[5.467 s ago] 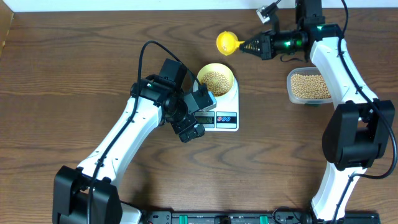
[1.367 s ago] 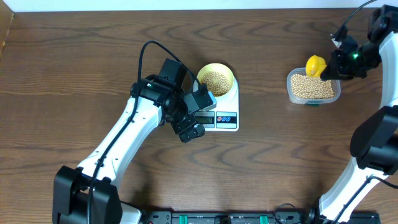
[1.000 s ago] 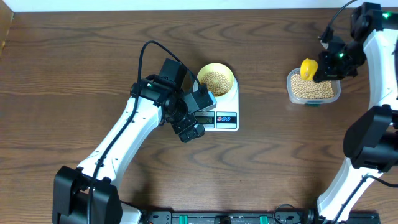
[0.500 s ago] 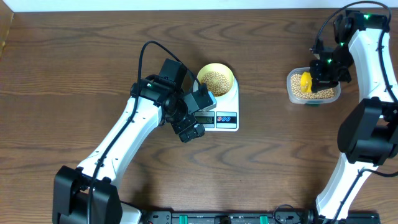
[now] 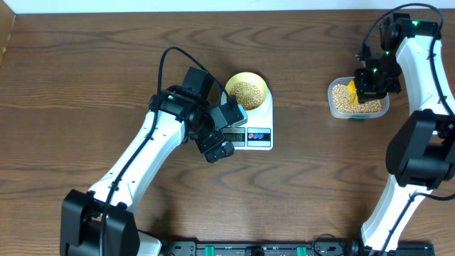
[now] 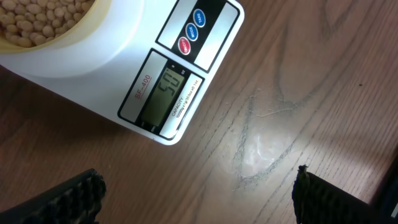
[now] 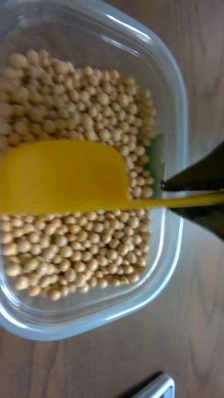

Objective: Scoop item into bowl and weigh 50g on scale
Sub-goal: 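Open the right gripper to release the scoop and raise it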

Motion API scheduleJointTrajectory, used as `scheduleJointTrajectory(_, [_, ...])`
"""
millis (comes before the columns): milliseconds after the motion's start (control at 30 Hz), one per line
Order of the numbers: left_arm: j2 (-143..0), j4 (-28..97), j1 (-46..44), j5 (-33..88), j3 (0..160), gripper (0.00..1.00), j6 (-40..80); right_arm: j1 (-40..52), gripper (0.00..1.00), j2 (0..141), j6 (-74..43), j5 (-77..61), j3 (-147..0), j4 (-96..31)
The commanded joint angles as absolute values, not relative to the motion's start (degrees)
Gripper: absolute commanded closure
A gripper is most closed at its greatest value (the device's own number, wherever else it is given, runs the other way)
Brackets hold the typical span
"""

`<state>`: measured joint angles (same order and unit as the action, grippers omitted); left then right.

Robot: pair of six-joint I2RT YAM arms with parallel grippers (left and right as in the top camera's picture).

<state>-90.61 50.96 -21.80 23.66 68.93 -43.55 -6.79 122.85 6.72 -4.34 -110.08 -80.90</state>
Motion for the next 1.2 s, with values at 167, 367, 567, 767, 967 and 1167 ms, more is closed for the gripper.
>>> scheduleJointTrajectory(167, [-91.0, 51.1, -21.6, 24.0, 68.8, 0.02, -43.9, -6.8, 0.31, 123.1, 5.6, -3.3, -109.5, -80.7])
scheduleJointTrajectory(367, [-91.0, 51.1, -21.5, 24.0, 68.8, 0.02, -43.9, -7.2, 0.01, 123.0, 5.6, -3.1, -111.7, -80.9])
scheduleJointTrajectory(567, [-91.0, 51.1, -21.6, 24.0, 68.8, 0.02, -43.9, -7.2, 0.01, 123.0, 5.6, -3.1, -113.0, -71.0])
scheduleJointTrajectory(767, [-91.0, 51.1, -21.5, 24.0, 68.8, 0.02, -43.9, -7.2, 0.01, 123.0, 5.6, -3.1, -113.0, -60.0])
scheduleJointTrajectory(967, [-91.0, 51.1, -21.6, 24.0, 68.8, 0.02, -43.9, -7.1, 0.01, 123.0, 5.9, -3.1, -112.9, -58.3])
scheduleJointTrajectory(1167, [-91.0, 51.1, -21.6, 24.0, 68.8, 0.02, -43.9, -7.1, 0.01, 123.0, 6.0, -3.1, -112.6, -54.0])
